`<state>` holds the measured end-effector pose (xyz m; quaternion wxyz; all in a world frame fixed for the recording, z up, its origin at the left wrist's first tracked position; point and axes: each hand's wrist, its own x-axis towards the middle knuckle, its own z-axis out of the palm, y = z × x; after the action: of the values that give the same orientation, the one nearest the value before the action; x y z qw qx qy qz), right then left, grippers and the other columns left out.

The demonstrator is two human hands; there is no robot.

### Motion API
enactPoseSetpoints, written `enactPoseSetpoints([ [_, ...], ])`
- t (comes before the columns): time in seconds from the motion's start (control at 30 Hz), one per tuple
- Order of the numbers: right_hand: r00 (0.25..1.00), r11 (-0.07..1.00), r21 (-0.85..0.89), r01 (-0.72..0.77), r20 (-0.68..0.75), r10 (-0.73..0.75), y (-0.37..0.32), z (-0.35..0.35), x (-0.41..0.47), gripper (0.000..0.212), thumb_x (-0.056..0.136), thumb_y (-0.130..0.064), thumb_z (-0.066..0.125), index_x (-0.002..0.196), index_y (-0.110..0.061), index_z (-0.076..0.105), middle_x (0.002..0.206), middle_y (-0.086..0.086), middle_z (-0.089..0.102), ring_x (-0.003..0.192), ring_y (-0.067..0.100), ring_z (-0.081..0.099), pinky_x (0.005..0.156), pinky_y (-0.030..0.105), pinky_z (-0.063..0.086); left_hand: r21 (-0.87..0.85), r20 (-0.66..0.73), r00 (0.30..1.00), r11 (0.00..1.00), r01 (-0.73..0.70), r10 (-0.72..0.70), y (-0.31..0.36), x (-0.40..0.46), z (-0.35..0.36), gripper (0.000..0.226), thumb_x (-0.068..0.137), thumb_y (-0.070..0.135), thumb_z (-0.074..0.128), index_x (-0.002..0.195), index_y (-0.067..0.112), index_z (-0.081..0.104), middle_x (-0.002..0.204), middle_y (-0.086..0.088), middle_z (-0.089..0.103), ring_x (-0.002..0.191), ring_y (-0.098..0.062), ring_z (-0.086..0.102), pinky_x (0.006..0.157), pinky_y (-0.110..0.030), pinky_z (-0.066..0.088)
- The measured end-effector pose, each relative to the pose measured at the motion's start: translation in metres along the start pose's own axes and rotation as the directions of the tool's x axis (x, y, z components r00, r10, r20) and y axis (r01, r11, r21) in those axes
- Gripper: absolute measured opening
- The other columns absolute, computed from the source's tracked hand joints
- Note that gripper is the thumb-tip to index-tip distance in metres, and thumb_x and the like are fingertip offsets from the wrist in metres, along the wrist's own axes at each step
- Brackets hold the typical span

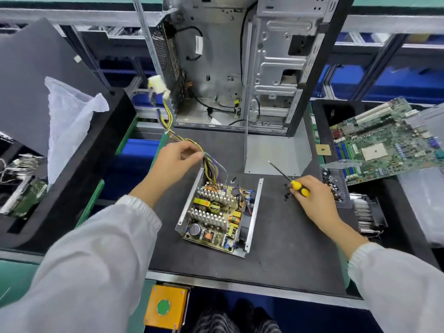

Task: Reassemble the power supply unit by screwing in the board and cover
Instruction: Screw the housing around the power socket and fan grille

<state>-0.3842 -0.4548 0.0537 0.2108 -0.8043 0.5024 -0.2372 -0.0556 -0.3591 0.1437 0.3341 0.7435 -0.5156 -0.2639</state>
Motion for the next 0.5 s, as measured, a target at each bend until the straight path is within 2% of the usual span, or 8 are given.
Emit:
enactPoseSetpoints([
  [0.1, 1.0, 1.0, -0.005, -0.01, 0.018, 0.01, -0.002, -0.001, 0.0, 0.008, 0.083, -0.014, 0.071, 0.091, -0.014, 0.071, 0.09, 0.0, 0.063, 0.084, 0.024, 0.06, 0.069, 0.042, 0.05, -0.011, 0.047, 0.995, 0.996, 0.089, -0.088, 0.001, 0.008, 0.006, 0.032, 0.087, 0.019, 0.074, 0.116, 0.008, 0.066, 0.104, -0.01, 0.073, 0.1, -0.024, 0.067, 0.098, -0.038, 0.05],
  [0.2, 1.0, 0.998, -0.067, -0.003, 0.023, 0.004, -0.005, -0.005, 0.001, 0.011, 0.084, -0.017, 0.07, 0.09, -0.008, 0.07, 0.091, 0.002, 0.058, 0.082, 0.025, 0.057, 0.067, 0.038, 0.047, 0.098, 0.085, 0.983, 0.983, 0.154, -0.163, 0.0, 0.011, 0.013, 0.034, 0.095, 0.036, 0.061, 0.116, 0.01, 0.065, 0.1, -0.008, 0.072, 0.104, -0.024, 0.065, 0.096, -0.039, 0.049],
  [0.23, 1.0, 0.997, -0.078, 0.008, 0.002, -0.008, -0.009, -0.006, 0.001, 0.012, 0.085, -0.018, 0.07, 0.088, -0.007, 0.07, 0.09, 0.001, 0.056, 0.079, 0.025, 0.056, 0.065, 0.037, 0.046, 0.179, 0.027, 0.989, 0.974, 0.135, -0.142, 0.001, 0.01, 0.015, 0.034, 0.096, 0.041, 0.058, 0.113, 0.013, 0.066, 0.098, -0.006, 0.069, 0.103, -0.024, 0.063, 0.093, -0.039, 0.049],
  [0.3, 0.997, 0.998, -0.032, 0.048, -0.066, -0.05, -0.022, -0.01, 0.002, 0.01, 0.085, -0.018, 0.07, 0.084, -0.008, 0.069, 0.081, -0.004, 0.052, 0.072, 0.022, 0.054, 0.062, 0.034, 0.044, 0.444, -0.117, 0.987, 0.895, -0.044, 0.107, 0.008, 0.007, 0.02, 0.026, 0.093, 0.041, 0.062, 0.104, 0.018, 0.07, 0.096, -0.001, 0.057, 0.104, -0.025, 0.056, 0.089, -0.039, 0.043],
  [0.33, 0.993, 0.997, 0.02, 0.071, -0.091, -0.069, -0.033, -0.012, 0.004, 0.008, 0.084, -0.018, 0.07, 0.083, -0.01, 0.069, 0.076, -0.007, 0.05, 0.069, 0.019, 0.053, 0.062, 0.031, 0.042, 0.551, -0.074, 0.966, 0.817, -0.168, 0.249, 0.014, 0.005, 0.025, 0.019, 0.091, 0.037, 0.066, 0.101, 0.023, 0.071, 0.094, 0.003, 0.051, 0.104, -0.024, 0.054, 0.088, -0.038, 0.037],
  [0.37, 0.992, 0.993, 0.076, 0.091, -0.099, -0.083, -0.046, -0.014, 0.007, 0.007, 0.084, -0.018, 0.071, 0.082, -0.012, 0.07, 0.072, -0.009, 0.051, 0.068, 0.016, 0.052, 0.062, 0.025, 0.04, 0.592, 0.051, 0.951, 0.758, -0.276, 0.306, 0.02, 0.006, 0.029, 0.014, 0.089, 0.034, 0.068, 0.101, 0.027, 0.071, 0.092, 0.007, 0.048, 0.103, -0.023, 0.055, 0.086, -0.036, 0.031],
  [0.43, 0.993, 0.981, 0.158, 0.114, -0.051, -0.107, -0.073, -0.016, 0.016, 0.005, 0.084, -0.021, 0.07, 0.081, -0.017, 0.071, 0.073, -0.005, 0.06, 0.07, 0.015, 0.055, 0.064, 0.025, 0.042, 0.544, 0.337, 0.92, 0.755, -0.366, 0.203, 0.032, 0.012, 0.04, 0.023, 0.088, 0.031, 0.069, 0.111, 0.031, 0.07, 0.091, 0.012, 0.053, 0.1, -0.017, 0.058, 0.083, -0.032, 0.024],
  [0.5, 0.991, 0.977, 0.174, 0.12, 0.032, -0.127, -0.094, -0.018, 0.028, 0.012, 0.085, -0.026, 0.068, 0.078, -0.016, 0.07, 0.073, 0.003, 0.065, 0.072, 0.019, 0.057, 0.067, 0.035, 0.046, 0.505, 0.514, 0.852, 0.768, -0.395, 0.1, 0.04, 0.023, 0.047, 0.028, 0.085, 0.027, 0.073, 0.113, 0.026, 0.071, 0.092, 0.008, 0.063, 0.093, -0.015, 0.06, 0.082, -0.029, 0.03],
])
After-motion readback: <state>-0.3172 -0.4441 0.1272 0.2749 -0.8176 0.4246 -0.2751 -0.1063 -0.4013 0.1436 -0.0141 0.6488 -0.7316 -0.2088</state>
